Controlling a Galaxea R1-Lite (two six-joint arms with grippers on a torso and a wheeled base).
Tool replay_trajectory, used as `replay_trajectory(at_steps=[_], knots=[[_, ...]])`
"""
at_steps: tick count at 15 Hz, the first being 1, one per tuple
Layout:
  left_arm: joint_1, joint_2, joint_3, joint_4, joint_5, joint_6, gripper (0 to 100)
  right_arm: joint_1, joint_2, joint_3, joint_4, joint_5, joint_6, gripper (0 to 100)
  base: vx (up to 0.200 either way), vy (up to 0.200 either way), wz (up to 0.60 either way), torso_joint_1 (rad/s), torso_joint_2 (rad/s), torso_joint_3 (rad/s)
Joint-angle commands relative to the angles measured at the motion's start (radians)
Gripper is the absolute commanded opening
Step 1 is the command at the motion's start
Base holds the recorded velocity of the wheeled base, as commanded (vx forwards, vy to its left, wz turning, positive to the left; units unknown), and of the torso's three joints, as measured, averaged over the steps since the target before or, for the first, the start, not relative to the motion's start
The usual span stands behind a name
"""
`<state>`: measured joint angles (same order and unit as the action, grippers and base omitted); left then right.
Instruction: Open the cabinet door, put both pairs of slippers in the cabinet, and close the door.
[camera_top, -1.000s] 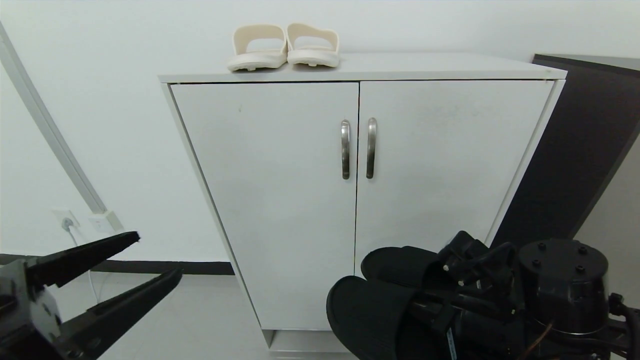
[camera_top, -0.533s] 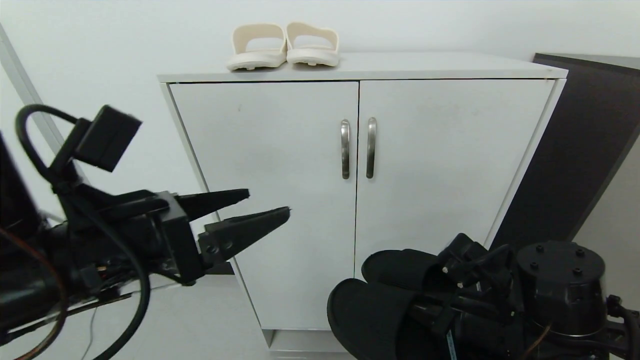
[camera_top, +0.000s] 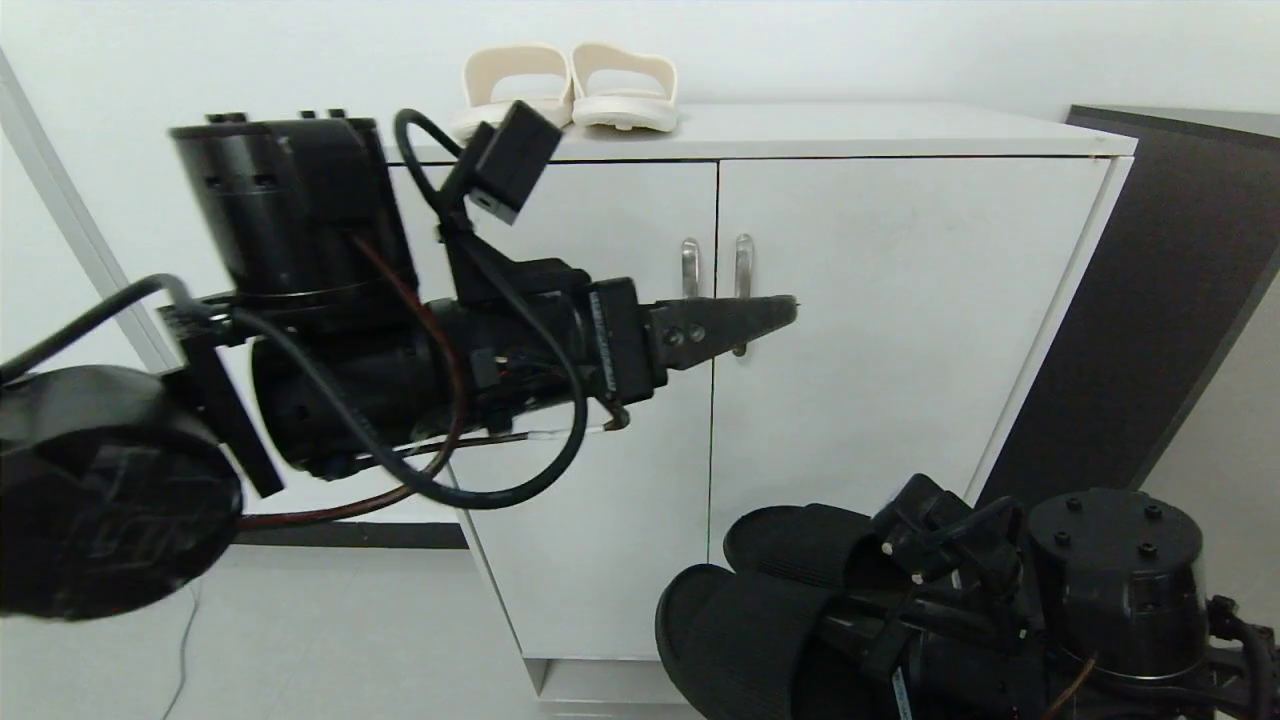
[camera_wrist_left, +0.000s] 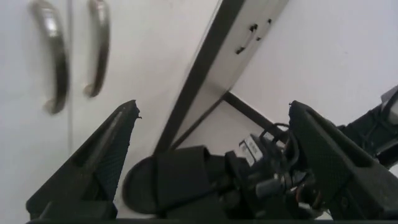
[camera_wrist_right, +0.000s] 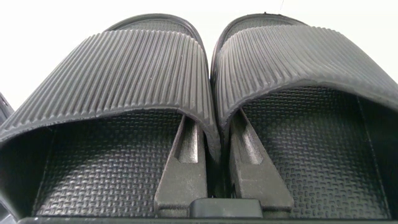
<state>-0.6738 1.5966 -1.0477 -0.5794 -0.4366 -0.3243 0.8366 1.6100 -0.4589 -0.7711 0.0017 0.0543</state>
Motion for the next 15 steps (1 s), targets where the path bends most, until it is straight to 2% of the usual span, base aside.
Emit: replay_trajectory(at_steps=[1,5,6,7,10,15], knots=[[-0.024,0.12,-0.094,0.0,-0.011,-0.033,100,0.004,0.002,-0.001,-0.001,0.0,-0.001,0,0.0,0.0,0.0,0.0,0.0,0.0],[-0.023,0.178,-0.176,0.001,-0.005,-0.035,100,0.012,0.007,-0.003,-0.001,0.001,-0.002,0,0.0,0.0,0.0,0.0,0.0,0.0],[-0.023,0.177,-0.183,0.001,0.012,-0.035,100,0.012,0.019,-0.004,-0.001,0.001,0.001,0,0.0,0.0,0.0,0.0,0.0,0.0],[-0.024,0.175,-0.184,0.0,0.056,-0.03,100,0.01,0.031,-0.004,-0.008,0.0,0.003,0,0.0,0.0,0.0,0.0,0.0,0.0],[-0.026,0.169,-0.167,0.0,0.131,0.024,100,0.007,0.074,0.006,-0.057,-0.005,0.004,0,0.0,0.0,0.0,0.0,0.0,0.0],[-0.015,0.194,-0.183,0.001,0.177,0.019,100,0.009,0.067,0.009,-0.076,-0.008,-0.004,0,0.0,0.0,0.0,0.0,0.0,0.0]])
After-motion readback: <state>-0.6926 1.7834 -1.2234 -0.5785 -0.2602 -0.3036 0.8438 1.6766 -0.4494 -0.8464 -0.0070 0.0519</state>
